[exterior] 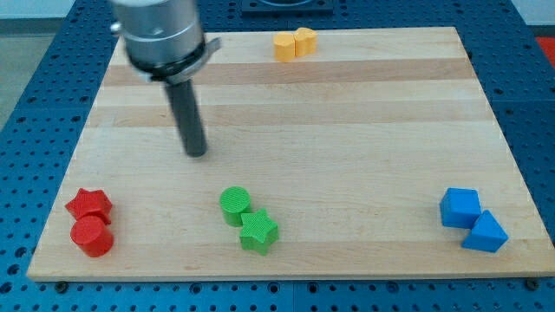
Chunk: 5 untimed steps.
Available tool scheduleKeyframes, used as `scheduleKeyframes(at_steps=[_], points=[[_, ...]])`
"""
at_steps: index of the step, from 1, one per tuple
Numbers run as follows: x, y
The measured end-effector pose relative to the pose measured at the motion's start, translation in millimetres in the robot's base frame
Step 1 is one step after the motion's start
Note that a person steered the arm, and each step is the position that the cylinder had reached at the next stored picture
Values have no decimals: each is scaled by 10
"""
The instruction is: Place green circle above to the green star
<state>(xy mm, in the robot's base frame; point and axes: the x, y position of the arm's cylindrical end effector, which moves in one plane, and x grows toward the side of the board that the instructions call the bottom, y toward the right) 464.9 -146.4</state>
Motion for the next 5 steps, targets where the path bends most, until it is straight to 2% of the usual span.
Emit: scheduleKeyframes(at_steps=[3,5], points=[[734,175],[836,364]])
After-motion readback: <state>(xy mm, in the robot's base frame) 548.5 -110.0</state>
